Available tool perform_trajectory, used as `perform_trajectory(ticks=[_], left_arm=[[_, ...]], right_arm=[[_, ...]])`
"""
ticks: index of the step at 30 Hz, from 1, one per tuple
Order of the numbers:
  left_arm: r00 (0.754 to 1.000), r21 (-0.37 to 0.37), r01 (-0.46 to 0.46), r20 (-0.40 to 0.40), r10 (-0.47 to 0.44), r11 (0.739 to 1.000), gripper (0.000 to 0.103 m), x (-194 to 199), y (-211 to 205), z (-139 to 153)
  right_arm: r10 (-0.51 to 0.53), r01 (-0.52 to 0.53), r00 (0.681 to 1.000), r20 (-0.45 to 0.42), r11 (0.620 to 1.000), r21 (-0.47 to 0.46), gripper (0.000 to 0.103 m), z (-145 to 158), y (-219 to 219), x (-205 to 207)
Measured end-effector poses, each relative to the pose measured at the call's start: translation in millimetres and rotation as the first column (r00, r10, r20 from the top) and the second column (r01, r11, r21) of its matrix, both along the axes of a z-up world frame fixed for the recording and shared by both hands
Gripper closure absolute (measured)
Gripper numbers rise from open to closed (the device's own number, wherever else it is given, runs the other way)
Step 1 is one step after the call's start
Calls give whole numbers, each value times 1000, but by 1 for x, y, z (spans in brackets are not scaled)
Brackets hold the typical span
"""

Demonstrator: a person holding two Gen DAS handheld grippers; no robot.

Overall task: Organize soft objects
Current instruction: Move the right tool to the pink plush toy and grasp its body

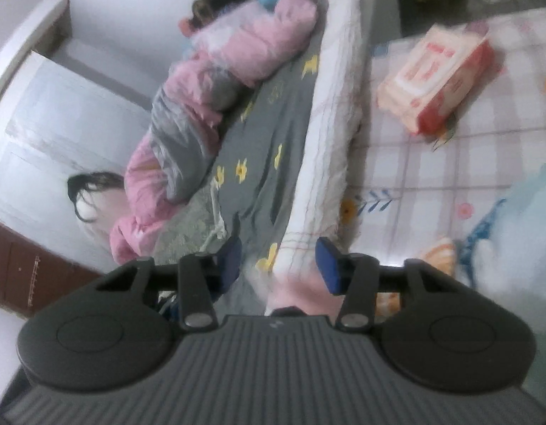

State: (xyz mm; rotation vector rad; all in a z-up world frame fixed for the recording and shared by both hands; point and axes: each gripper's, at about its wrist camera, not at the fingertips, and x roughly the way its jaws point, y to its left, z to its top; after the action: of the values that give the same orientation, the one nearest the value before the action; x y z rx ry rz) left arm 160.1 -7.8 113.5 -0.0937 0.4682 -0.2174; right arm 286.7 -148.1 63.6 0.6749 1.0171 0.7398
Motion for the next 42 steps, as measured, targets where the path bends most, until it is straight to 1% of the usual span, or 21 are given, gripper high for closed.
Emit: perform_trajectory(ticks=[2,4,6,9,12,16,19,22,24,25,27,31,33,36,38,39,40,42], left_arm=[[999,-15,29,-23,-29,999,22,-5,-9,-3],[998,-14,38,-42,-38,999,22,-10,-13,-10],[997,-10,37,-60,-38,999,22,-17,-9,-18],[994,6,3,-108,-2,1000,21,-28,12,-31],[986,18,-43,-158,45,999,19,-49,42,-47],[972,36,-98,-209,103,995,18,-81,83,-63],[962,41,-125,-240,132,991,17,-106,104,-74],[951,53,-145,-268,154,988,17,-115,114,-90],[948,50,-149,-276,157,988,17,-117,116,-100],[948,46,-148,-278,155,988,17,-121,116,-103],[948,43,-146,-281,152,988,17,-117,117,-109],[953,66,-156,-254,167,986,17,-103,120,-120],[945,75,-160,-278,175,984,17,-92,122,-127],[934,64,-168,-310,180,984,17,-80,125,-136],[935,62,-167,-307,178,984,17,-78,124,-137],[937,56,-163,-304,172,985,17,-79,124,-135],[940,49,-160,-298,167,986,17,-80,124,-133],[943,41,-157,-290,162,987,17,-84,123,-127]], right_arm=[[-42,42,999,-18,999,12,56,0,-25,-7],[-92,92,995,-29,996,-6,56,-2,-52,-14],[-126,125,991,-39,992,-21,56,-4,-74,-20],[-133,131,990,-43,990,-41,53,-10,-91,-28],[-98,95,995,-37,993,-70,48,-14,-90,-37],[27,-30,999,-34,994,-109,44,-22,-53,-47],[124,-128,991,-43,983,-130,39,-33,-16,-55],[202,-209,977,-61,965,-156,35,-48,24,-64],[237,-246,969,-73,954,-173,35,-58,47,-72],[241,-252,967,-77,950,-183,35,-62,55,-74],[245,-255,967,-74,944,-209,34,-68,71,-79],[244,-253,968,-66,937,-240,31,-74,97,-76],[246,-256,967,-72,934,-247,28,-79,105,-68],[257,-275,961,-102,928,-251,28,-88,119,-61],[279,-304,951,-130,921,-244,28,-95,128,-60],[287,-314,948,-140,917,-246,26,-98,132,-62],[287,-313,948,-133,912,-264,24,-98,134,-64],[295,-316,949,-116,907,-280,24,-95,135,-67]])
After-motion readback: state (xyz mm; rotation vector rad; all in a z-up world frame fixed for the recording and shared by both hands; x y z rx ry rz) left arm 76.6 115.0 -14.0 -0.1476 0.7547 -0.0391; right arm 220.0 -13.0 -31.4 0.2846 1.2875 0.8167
